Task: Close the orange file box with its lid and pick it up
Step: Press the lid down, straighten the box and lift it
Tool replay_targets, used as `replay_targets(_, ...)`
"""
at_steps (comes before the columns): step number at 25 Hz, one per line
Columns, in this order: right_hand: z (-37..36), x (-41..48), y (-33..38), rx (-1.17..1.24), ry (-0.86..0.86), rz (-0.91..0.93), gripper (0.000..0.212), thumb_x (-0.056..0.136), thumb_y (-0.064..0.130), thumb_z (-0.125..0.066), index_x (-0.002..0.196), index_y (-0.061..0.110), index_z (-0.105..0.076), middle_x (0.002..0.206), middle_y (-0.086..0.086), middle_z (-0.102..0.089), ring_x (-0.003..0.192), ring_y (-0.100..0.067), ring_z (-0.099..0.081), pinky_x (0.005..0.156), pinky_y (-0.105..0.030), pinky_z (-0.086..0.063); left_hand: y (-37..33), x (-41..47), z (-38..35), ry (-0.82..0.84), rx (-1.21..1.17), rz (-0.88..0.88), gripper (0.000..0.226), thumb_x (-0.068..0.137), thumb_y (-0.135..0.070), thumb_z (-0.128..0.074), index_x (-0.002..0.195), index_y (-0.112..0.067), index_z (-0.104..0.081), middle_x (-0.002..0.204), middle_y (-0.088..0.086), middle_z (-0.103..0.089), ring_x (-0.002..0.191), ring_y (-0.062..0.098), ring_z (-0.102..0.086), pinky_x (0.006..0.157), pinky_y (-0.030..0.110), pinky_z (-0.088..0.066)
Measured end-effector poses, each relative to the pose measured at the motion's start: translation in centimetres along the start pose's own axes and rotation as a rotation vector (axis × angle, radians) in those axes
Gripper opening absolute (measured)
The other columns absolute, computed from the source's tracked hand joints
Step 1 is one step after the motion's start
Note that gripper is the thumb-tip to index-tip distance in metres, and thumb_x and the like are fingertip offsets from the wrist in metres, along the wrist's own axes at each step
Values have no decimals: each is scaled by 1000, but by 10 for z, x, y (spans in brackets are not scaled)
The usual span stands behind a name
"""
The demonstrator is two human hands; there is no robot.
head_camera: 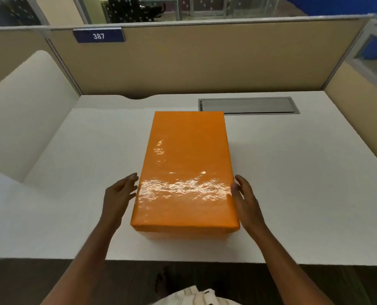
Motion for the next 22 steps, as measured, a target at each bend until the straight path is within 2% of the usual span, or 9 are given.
replay_targets(2, -8, -12, -12, 120, 108, -20, 67, 83, 63, -31, 144, 39, -18, 152, 2, -30, 128, -25, -45, 99, -45, -46, 8, -24, 3, 44, -46, 25, 43, 80, -56, -55, 118, -38, -64, 121, -2, -66, 107, 20, -66, 80, 32, -54)
replay_targets(5, -14, -17, -18, 353, 176, -49, 65, 85, 59, -29, 146, 41, -15, 154, 4, -27, 136, -26, -36, 108, -56, -35, 17, -46, -10, 187, -149, 65, 33, 89, -54, -45, 119, -52, -59, 124, -11, -66, 106, 14, -67, 80, 30, -56)
replay_targets(7, -18, -18, -21, 478, 177, -104, 63, 85, 60, -30, 144, 44, -19, 155, 4, -28, 139, -26, -34, 111, -58, -30, 25, -52, -17, 221, -291, 118, 33, 94, -51, -41, 124, -52, -56, 121, -14, -69, 107, 14, -68, 78, 28, -58)
replay_targets(11, -20, -22, -16, 518, 156, -146, 71, 73, 77, -34, 139, 53, -24, 156, 5, -28, 141, -27, -30, 112, -60, -25, 30, -50, -20, 233, -445, 152, 38, 94, -44, -43, 131, -47, -52, 129, -12, -65, 113, 17, -65, 78, 28, -58)
replay_targets(15, -27, -15, -11, 538, 104, -142, 55, 85, 60, -34, 138, 48, -32, 153, 3, -35, 138, -28, -35, 112, -59, -28, 32, -38, -17, 246, -490, 145, 43, 91, -34, -52, 133, -41, -52, 130, -5, -64, 113, 22, -65, 77, 30, -58)
replay_targets(17, -35, -6, -3, 591, 83, -136, 41, 93, 49, -35, 133, 46, -41, 144, 2, -46, 129, -27, -47, 103, -55, -41, 32, -26, -11, 245, -510, 129, 43, 90, -30, -54, 132, -39, -54, 128, -3, -66, 111, 25, -66, 77, 32, -58)
replay_targets(19, -50, 4, 8, 634, 73, -134, 34, 96, 41, -36, 128, 44, -47, 133, 3, -56, 116, -25, -58, 86, -46, -54, 30, -11, 2, 222, -527, 123, 43, 89, -29, -55, 131, -38, -56, 126, -2, -67, 109, 26, -67, 76, 34, -58)
replay_targets(22, -84, 24, 33, 633, 47, -108, 32, 98, 36, -36, 127, 42, -49, 124, 8, -60, 106, -21, -63, 72, -36, -57, 21, 22, 33, 147, -523, 105, 46, 89, -25, -57, 134, -32, -54, 128, 2, -66, 110, 29, -66, 83, 41, -57)
Point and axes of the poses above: each hand's wrist, its own x-axis towards the middle knuckle, its own z-axis out of the back of the hand, y = z × x, the point moved 3 cm from there along x, towards the middle knuckle
